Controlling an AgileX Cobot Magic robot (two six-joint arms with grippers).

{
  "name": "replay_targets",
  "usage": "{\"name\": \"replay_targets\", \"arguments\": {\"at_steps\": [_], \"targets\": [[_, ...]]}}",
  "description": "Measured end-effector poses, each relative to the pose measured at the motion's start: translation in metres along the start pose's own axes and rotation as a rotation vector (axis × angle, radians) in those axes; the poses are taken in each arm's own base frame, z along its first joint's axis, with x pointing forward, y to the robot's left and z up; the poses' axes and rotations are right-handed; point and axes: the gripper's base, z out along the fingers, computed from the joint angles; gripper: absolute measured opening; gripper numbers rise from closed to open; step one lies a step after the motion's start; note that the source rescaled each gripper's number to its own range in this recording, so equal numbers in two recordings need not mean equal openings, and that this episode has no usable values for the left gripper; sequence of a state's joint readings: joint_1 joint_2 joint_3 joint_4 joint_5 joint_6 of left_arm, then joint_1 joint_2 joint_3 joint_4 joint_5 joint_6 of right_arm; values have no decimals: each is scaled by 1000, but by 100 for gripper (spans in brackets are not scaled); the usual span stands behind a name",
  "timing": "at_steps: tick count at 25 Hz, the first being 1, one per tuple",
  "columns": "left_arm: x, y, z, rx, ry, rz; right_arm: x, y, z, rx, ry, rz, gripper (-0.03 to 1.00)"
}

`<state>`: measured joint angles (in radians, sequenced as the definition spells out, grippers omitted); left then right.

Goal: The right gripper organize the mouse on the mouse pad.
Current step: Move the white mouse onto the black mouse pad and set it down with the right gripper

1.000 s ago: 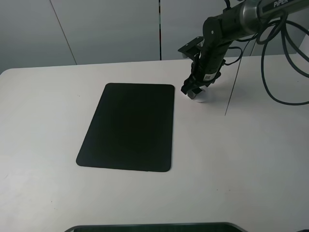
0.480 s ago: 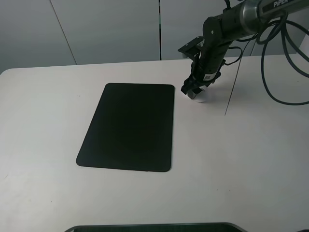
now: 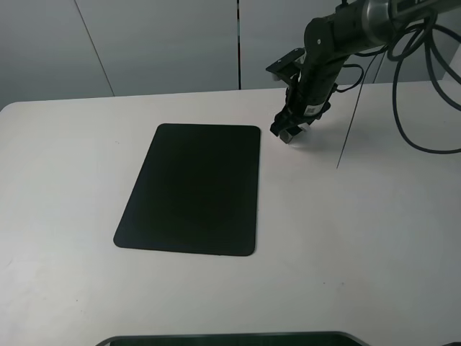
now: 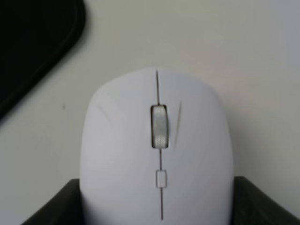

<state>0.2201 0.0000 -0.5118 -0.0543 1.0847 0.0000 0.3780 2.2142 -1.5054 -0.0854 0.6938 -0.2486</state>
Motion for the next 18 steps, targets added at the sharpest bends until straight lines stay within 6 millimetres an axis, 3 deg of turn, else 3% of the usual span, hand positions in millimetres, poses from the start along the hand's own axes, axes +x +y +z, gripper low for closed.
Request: {"name": "replay_targets", "arguments": {"at_steps": [11, 18], "targets": [[0, 0, 0, 0, 0, 0, -20, -8, -54, 18, -62, 12, 0], [0, 0, 0, 0, -2, 0, -35, 20, -67, -27, -82, -56, 0]]}}
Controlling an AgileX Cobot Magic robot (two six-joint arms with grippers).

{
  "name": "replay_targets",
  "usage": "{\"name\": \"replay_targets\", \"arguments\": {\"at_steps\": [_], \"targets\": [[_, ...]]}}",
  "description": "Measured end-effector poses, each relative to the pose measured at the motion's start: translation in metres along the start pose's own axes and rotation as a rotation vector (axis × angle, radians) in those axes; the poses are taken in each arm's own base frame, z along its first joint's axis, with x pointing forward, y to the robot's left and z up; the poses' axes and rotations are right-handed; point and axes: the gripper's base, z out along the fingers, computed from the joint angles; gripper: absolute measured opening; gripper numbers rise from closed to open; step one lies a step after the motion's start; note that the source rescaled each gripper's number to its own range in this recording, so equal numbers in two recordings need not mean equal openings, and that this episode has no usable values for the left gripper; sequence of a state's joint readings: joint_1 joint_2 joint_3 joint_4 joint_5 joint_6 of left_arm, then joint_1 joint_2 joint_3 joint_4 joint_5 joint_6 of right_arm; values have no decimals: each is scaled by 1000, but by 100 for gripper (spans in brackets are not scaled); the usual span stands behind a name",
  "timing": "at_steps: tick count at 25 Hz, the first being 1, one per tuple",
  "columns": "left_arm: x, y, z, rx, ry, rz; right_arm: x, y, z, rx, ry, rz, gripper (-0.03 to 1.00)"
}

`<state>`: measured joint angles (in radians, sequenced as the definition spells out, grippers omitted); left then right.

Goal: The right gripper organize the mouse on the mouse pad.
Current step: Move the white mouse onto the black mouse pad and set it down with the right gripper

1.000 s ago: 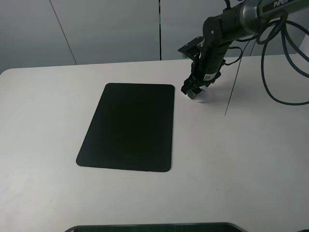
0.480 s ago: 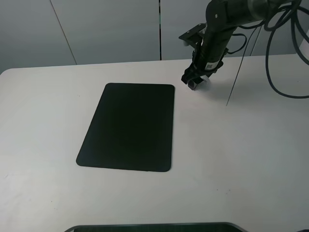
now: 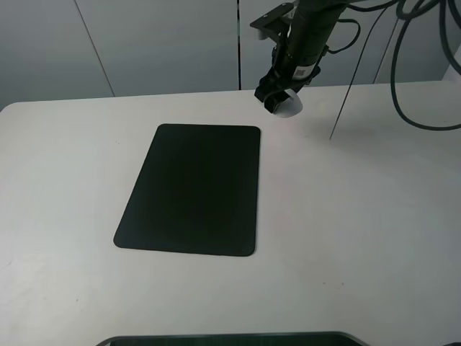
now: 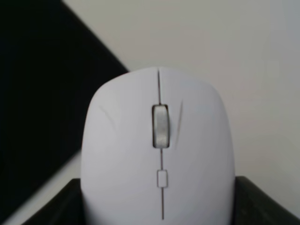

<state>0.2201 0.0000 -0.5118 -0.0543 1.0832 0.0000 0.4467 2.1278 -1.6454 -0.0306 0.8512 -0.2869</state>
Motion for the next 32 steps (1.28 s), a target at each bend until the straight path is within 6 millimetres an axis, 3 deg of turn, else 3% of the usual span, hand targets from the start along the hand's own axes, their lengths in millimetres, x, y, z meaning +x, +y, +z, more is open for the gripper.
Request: {"name": "replay_targets", "arguments": {"at_steps": [15, 23, 32], "targets": [[0, 0, 0, 0, 0, 0, -20, 91, -6, -85, -19, -192, 0], [0, 0, 0, 0, 0, 0, -23, 110, -7, -111, -28, -241, 0], [0, 0, 0, 0, 0, 0, -29, 150, 29, -190, 43, -278, 0]]}}
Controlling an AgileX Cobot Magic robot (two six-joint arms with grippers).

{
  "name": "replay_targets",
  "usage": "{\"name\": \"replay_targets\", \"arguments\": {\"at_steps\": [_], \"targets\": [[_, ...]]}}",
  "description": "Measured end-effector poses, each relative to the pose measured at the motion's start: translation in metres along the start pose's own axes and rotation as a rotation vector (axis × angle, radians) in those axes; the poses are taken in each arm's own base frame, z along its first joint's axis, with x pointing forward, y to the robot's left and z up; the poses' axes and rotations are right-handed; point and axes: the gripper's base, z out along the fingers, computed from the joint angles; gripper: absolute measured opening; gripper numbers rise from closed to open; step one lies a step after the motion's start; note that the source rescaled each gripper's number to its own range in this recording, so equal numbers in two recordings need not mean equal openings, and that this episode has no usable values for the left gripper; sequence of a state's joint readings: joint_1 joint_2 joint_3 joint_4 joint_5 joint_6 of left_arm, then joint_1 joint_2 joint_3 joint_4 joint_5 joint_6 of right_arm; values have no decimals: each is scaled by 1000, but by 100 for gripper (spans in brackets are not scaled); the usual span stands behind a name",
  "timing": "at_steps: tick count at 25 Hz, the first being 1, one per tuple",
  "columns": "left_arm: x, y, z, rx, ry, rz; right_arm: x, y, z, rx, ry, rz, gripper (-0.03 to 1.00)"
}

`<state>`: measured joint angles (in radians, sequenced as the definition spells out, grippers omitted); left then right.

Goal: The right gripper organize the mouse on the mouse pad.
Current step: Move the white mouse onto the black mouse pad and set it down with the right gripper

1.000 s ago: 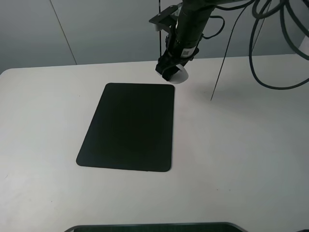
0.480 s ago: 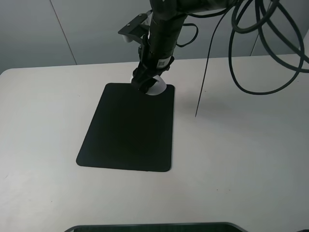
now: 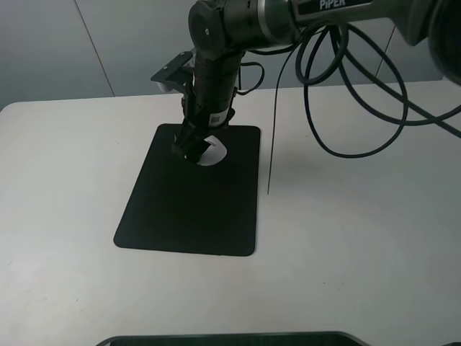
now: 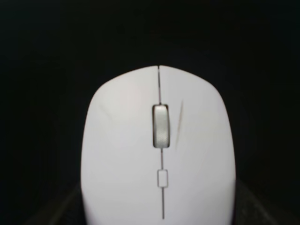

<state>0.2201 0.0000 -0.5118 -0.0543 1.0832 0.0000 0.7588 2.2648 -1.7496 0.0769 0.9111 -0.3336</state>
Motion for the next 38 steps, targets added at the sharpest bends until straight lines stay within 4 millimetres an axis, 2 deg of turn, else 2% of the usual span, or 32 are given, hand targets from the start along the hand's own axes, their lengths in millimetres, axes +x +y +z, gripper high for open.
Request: {"name": "replay_targets", "arguments": {"at_steps": [6, 16, 38], "targets": [[0, 0, 0, 0, 0, 0, 0, 8, 17, -22, 28, -7, 0], [0, 0, 0, 0, 0, 0, 2, 4, 40, 15, 34, -26, 0], [0, 0, 0, 0, 0, 0, 3, 1, 50, 40, 34, -44, 0]]}}
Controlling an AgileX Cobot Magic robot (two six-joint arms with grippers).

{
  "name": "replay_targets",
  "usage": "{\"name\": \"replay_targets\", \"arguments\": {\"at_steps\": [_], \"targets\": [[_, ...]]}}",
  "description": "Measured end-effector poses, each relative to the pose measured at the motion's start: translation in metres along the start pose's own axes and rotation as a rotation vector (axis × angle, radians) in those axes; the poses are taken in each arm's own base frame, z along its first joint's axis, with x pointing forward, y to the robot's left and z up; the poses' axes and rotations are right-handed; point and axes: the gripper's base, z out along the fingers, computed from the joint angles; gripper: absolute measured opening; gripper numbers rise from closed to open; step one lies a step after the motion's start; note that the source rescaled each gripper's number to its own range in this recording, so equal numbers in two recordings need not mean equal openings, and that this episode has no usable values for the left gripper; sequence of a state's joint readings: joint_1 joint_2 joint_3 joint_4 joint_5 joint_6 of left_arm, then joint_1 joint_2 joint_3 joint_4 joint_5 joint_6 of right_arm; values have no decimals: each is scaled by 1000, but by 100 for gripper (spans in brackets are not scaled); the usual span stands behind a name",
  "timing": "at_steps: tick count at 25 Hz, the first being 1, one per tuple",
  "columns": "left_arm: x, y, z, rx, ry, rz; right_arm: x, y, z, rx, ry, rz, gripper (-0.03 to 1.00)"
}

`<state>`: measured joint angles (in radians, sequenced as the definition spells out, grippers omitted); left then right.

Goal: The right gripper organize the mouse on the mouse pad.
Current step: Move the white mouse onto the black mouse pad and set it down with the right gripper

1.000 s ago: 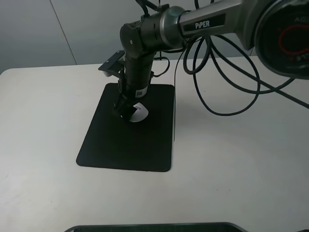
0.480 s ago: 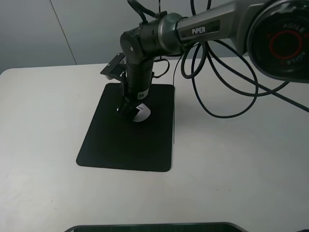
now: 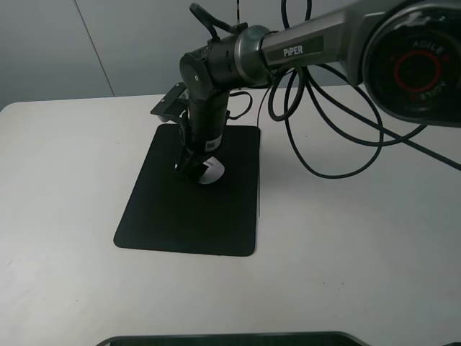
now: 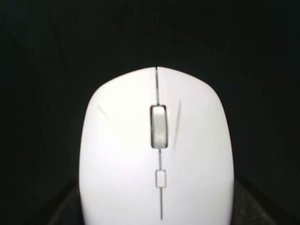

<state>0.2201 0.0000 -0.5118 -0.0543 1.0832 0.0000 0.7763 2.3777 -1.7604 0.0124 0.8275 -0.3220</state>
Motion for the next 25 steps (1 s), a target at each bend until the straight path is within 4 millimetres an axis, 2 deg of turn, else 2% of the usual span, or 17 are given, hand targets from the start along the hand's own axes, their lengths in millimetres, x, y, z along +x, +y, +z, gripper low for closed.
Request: {"name": "replay_targets", "arguments": {"at_steps": [9, 11, 12, 14, 17, 19, 25], "targets": [[0, 0, 0, 0, 0, 0, 0, 0, 0, 0, 0, -6, 0], [0, 0, 0, 0, 0, 0, 0, 0, 0, 0, 0, -7, 5], [0, 0, 0, 0, 0, 0, 0, 0, 0, 0, 0, -7, 15], [0, 0, 0, 0, 0, 0, 0, 0, 0, 0, -1, -7, 40], [0, 0, 0, 0, 0, 0, 0, 0, 0, 0, -1, -7, 87], [0, 0, 0, 0, 0, 0, 0, 0, 0, 1, -2, -7, 96], [0, 0, 0, 0, 0, 0, 0, 0, 0, 1, -2, -7, 98]]}}
